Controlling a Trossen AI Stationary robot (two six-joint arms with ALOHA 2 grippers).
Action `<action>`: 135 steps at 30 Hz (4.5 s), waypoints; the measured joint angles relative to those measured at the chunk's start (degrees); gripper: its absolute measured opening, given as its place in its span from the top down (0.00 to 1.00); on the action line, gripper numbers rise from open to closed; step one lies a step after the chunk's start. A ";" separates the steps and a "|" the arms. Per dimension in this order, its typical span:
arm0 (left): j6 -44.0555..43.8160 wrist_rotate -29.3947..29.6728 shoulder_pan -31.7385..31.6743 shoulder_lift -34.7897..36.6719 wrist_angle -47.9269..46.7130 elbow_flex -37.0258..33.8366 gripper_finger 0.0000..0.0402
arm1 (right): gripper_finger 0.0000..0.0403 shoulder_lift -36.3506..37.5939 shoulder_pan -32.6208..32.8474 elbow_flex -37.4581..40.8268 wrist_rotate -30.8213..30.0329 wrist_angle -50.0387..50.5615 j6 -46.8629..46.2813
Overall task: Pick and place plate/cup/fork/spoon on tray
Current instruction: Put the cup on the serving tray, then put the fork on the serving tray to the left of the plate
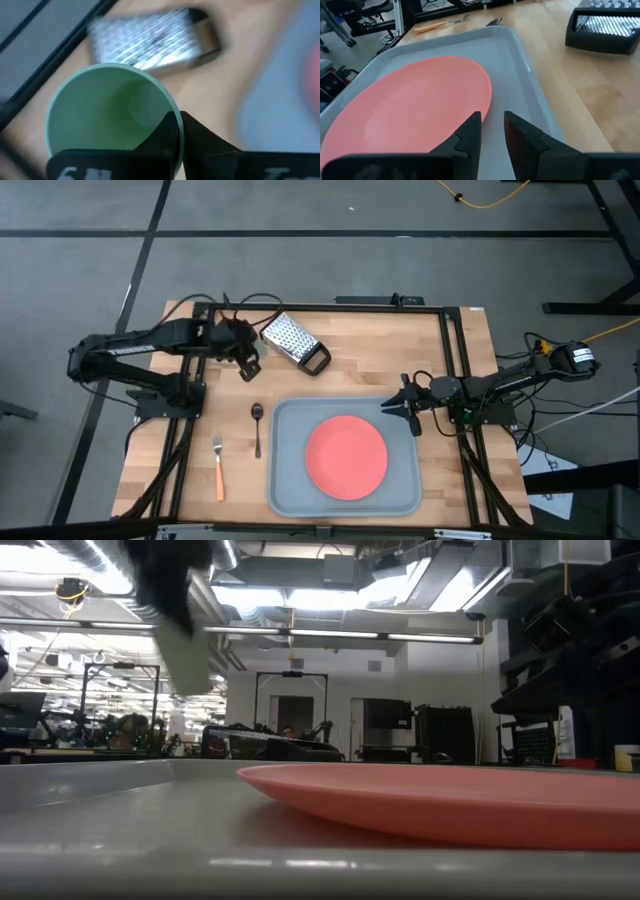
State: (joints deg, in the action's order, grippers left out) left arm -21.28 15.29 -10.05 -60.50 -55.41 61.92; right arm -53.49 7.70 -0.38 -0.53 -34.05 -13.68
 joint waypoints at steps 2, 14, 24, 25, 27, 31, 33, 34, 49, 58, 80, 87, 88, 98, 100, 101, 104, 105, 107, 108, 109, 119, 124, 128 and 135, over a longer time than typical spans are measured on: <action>-1.40 -0.91 4.28 -0.54 2.14 2.16 0.99 | 0.78 0.02 0.00 0.00 -0.49 0.13 -1.17; -9.97 2.76 28.03 -14.65 11.69 2.32 1.00 | 0.78 0.02 -0.02 -0.07 -5.92 6.66 -5.91; -11.45 -1.32 30.62 -28.38 17.62 2.30 1.00 | 0.78 0.02 -0.02 -0.07 -5.93 6.52 -7.01; -11.58 -2.35 30.62 -29.41 18.09 2.30 1.00 | 0.78 0.02 -0.02 -0.07 -5.93 6.54 -7.01; -11.71 -3.17 30.64 -30.78 19.59 2.32 0.99 | 0.78 0.02 -0.02 -0.07 -5.93 6.56 -6.99; -11.90 -3.12 30.61 -31.94 19.52 3.77 0.96 | 0.78 0.02 -0.02 -0.07 -5.93 6.54 -7.01; -10.78 -3.04 30.60 -31.85 19.48 4.82 0.95 | 0.78 0.02 -0.02 -0.06 -5.93 6.63 -7.03; -9.96 -2.97 30.60 -31.76 19.79 5.22 0.94 | 0.78 0.02 -0.02 -0.05 -5.92 6.63 -7.03; -6.62 -2.78 30.58 -31.66 17.30 5.76 0.97 | 0.78 0.02 -0.02 -0.04 -5.91 6.96 -6.92; -6.86 -2.75 30.81 -31.66 17.33 5.76 0.92 | 0.78 0.02 -0.03 -0.02 -5.91 7.44 -6.93; -6.47 -2.45 30.84 -32.12 17.04 5.80 0.89 | 0.78 0.02 -0.03 0.00 -5.91 7.82 -7.05; -6.47 -2.45 30.84 -32.12 16.93 5.80 0.81 | 0.78 0.02 -0.03 0.00 -5.91 7.83 -7.05; -6.49 -2.47 30.84 -32.12 16.93 5.80 0.80 | 0.78 0.02 -0.03 0.00 -5.91 7.85 -7.04; -6.82 -3.31 30.89 -32.09 17.23 5.80 0.77 | 0.78 0.02 -0.04 0.00 -5.91 8.08 -7.06; -6.82 -3.42 30.89 -32.07 17.38 5.80 0.77 | 0.78 0.02 -0.04 0.00 -5.91 8.54 -7.08; -6.82 -3.23 30.94 -32.07 17.34 5.80 0.76 | 0.78 0.00 -0.04 0.00 -5.89 8.64 -7.08; -6.42 -1.86 31.29 -32.07 17.35 5.80 0.75 | 0.78 0.00 -0.04 0.00 -5.90 8.68 -7.09; -6.40 -1.30 31.49 -32.07 17.35 5.80 0.75 | 0.78 0.00 -0.02 0.00 -5.89 8.68 -7.10; -6.40 -0.86 31.91 -32.07 17.45 5.80 0.74 | 0.78 0.00 -0.02 0.00 -5.91 8.68 -7.10; -6.46 -0.51 32.15 -32.07 17.53 5.80 0.73 | 0.78 0.00 -0.04 0.00 -5.91 8.68 -7.08; -6.63 -0.07 32.38 -32.07 17.54 5.80 0.72 | 0.78 0.00 -0.02 0.00 -5.89 8.68 -7.08; -8.19 2.26 33.49 -31.30 17.50 5.78 0.68 | 0.78 0.00 -0.04 0.00 -5.89 8.68 -7.11; -7.39 3.45 33.81 -31.26 14.16 9.44 0.68 | 0.78 0.00 -0.04 0.00 -5.89 8.68 -7.27; -6.06 3.72 33.88 -31.26 11.17 13.64 0.68 | 0.78 0.00 -0.04 0.00 -5.89 8.67 -7.29; -5.06 1.84 33.86 -31.24 7.09 19.25 0.69 | 0.78 0.00 -0.04 0.00 -5.85 8.66 -8.66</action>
State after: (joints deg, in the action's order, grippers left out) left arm -26.34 17.12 23.81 -91.74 -48.32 81.18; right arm -53.49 7.66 -0.38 -6.38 -25.39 -22.33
